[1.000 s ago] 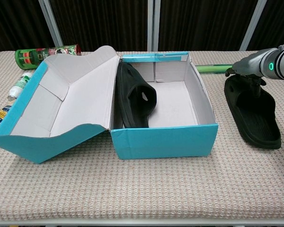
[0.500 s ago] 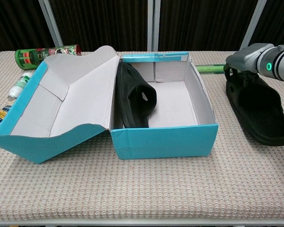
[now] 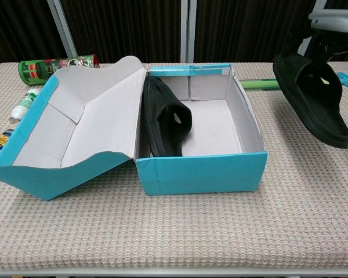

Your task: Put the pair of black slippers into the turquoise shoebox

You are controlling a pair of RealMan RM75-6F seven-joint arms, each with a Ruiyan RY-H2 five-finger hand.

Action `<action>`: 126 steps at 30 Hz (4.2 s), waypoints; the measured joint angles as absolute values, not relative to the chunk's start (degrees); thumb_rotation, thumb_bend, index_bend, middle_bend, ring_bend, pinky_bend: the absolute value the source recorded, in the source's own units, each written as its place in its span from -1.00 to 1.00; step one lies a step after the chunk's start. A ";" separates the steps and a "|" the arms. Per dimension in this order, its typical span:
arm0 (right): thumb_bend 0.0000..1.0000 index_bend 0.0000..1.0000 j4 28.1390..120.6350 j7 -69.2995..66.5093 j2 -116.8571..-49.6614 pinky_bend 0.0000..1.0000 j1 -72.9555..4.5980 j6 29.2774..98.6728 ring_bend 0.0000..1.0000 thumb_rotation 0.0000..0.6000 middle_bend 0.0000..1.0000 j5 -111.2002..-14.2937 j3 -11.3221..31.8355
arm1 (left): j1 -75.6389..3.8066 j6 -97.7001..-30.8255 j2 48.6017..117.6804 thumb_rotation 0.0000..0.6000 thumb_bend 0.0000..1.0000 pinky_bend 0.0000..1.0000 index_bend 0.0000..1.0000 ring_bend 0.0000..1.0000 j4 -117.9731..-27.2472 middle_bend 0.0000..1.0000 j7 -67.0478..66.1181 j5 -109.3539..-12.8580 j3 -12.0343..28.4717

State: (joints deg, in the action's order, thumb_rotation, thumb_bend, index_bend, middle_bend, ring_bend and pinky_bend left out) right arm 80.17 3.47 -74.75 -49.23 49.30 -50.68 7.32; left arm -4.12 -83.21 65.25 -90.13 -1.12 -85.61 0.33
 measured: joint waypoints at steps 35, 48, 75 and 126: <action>-0.55 -0.22 62.50 -28.64 -100.03 0.86 -51.29 48.18 0.44 1.00 -0.22 -66.36 19.43 | -3.96 -82.31 66.27 1.00 -0.94 -0.93 -0.67 -0.92 -87.50 -0.76 1.49 -84.81 0.34; -0.55 -0.21 57.70 -32.42 -103.23 0.87 -49.42 50.49 0.44 1.00 -0.25 -72.81 15.97 | -4.60 -81.40 66.39 1.00 -0.94 -0.93 -0.67 -0.92 -87.34 -0.76 1.60 -84.87 0.43; -0.85 -1.00 76.21 -16.68 -87.12 0.73 -46.38 48.03 0.02 1.00 -1.00 -73.91 12.82 | -4.56 -82.09 66.62 1.00 -0.94 -0.93 -0.67 -0.92 -86.60 -0.76 2.77 -85.38 0.40; -0.18 -0.68 82.23 -3.36 -86.90 0.80 -51.43 37.50 0.29 1.00 -0.48 -61.24 9.92 | -4.19 -82.09 66.78 1.00 -0.94 -0.93 -0.67 -0.92 -86.42 -0.76 3.26 -85.29 0.04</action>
